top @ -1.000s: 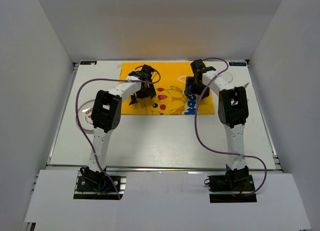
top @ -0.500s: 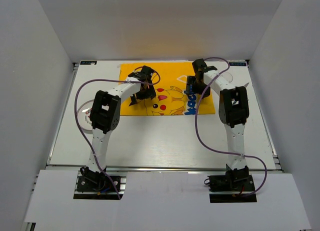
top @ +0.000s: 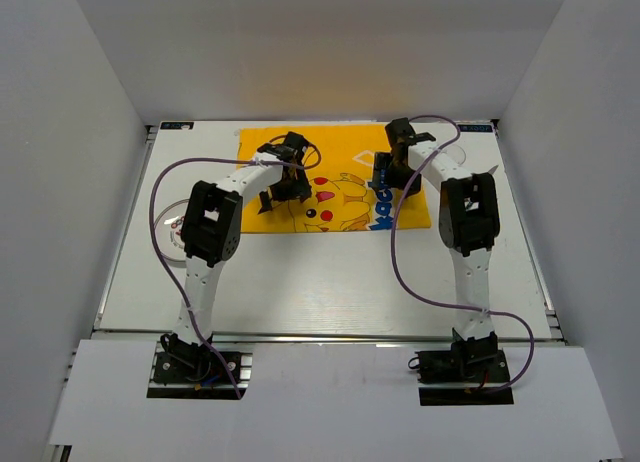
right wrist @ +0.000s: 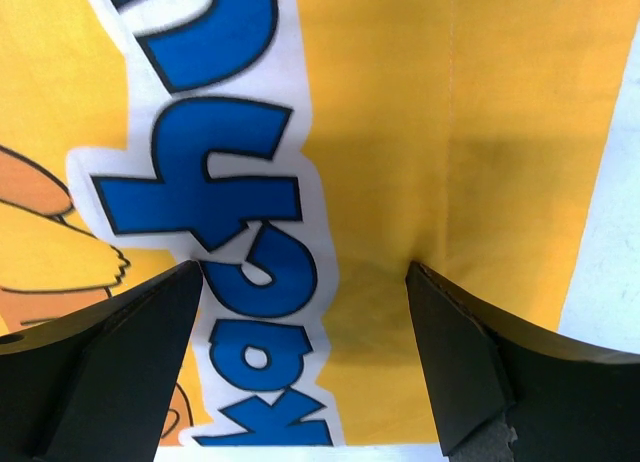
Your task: Set the dinner table for one person
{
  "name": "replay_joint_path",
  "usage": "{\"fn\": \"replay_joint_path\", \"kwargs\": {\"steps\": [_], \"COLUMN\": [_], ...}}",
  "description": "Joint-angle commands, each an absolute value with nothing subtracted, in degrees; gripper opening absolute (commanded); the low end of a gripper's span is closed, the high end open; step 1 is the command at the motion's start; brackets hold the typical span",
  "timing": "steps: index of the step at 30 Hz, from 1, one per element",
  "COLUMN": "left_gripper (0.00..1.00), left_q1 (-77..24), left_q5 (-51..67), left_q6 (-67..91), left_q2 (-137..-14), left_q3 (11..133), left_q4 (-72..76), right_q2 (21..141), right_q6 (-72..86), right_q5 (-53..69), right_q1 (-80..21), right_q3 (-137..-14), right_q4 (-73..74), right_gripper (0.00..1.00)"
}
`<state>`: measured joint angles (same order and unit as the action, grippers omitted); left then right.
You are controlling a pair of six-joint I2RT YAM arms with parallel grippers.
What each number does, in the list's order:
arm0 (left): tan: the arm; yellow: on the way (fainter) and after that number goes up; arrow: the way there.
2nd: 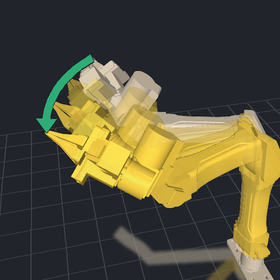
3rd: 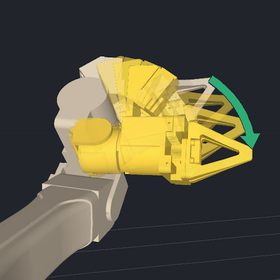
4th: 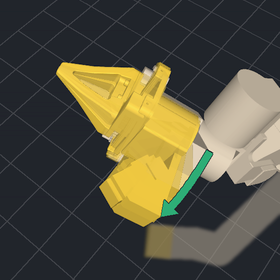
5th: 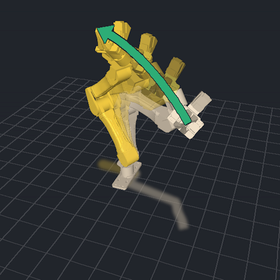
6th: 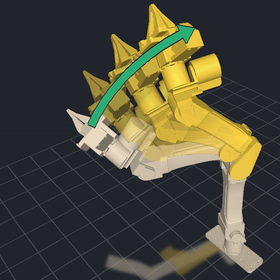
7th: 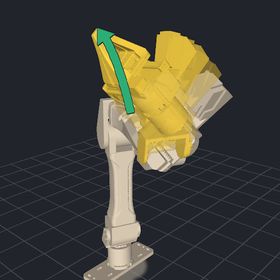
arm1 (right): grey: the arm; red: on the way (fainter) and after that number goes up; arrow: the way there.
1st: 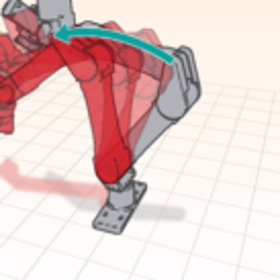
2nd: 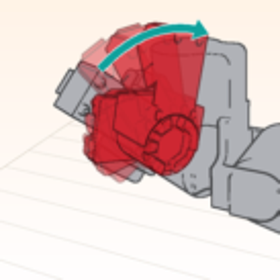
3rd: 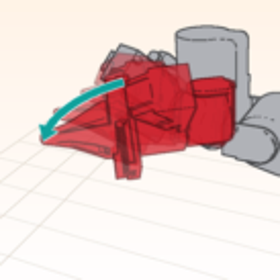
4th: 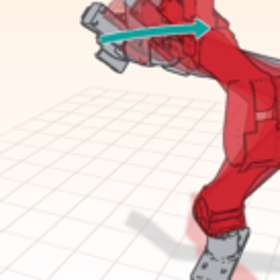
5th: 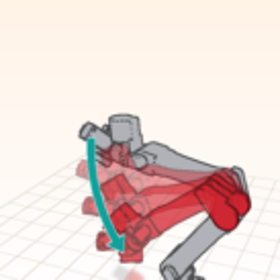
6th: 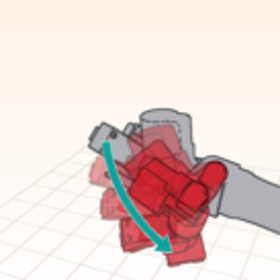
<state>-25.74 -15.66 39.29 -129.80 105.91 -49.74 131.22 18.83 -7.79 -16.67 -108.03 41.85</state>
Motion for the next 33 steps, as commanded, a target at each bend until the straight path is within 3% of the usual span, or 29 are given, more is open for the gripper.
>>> {"fn": "replay_joint_path", "kwargs": {"steps": [1, 12, 16, 20, 25, 33], "left_gripper": [0.98, 0.98, 0.98, 0.98, 0.98, 0.98], "left_q1": [-26.02, -26.01, -26.02, -23.13, -14.43, 6.49], "left_q5": [-17.66, -20.56, -24.17, -28.81, -25.94, -3.63], "left_q6": [39.11, 38.76, 40.69, 41.14, 43.24, 49.12], "left_q2": [-128.14, -124.2, -116.48, -101.2, -84.33, -75.86], "left_q3": [109.94, 116.63, 114.18, 100.58, 80.89, 58.74], "left_q4": [-53.0, -57.83, -60.38, -54.6, -47.3, -34.12], "right_q2": [126.91, 116.64, 104.99, 87.93, 62.28, 53.28], "right_q6": [18.54, 18.38, 16.61, 17.14, 18.46, 18.19], "right_q5": [-7.12, -8.88, -8.26, -2.75, 9.74, 24.16], "right_q1": [-16.17, -17.49, -19.24, -19.42, -18.99, -19.16], "right_q3": [-106.35, -113.81, -110.68, -95.66, -73.32, -67.77], "right_q4": [42.19, 47.63, 46.68, 39.67, 27.87, 30.07], "right_gripper": [0.89, 0.89, 0.89, 0.89, 0.89, 0.89]}}
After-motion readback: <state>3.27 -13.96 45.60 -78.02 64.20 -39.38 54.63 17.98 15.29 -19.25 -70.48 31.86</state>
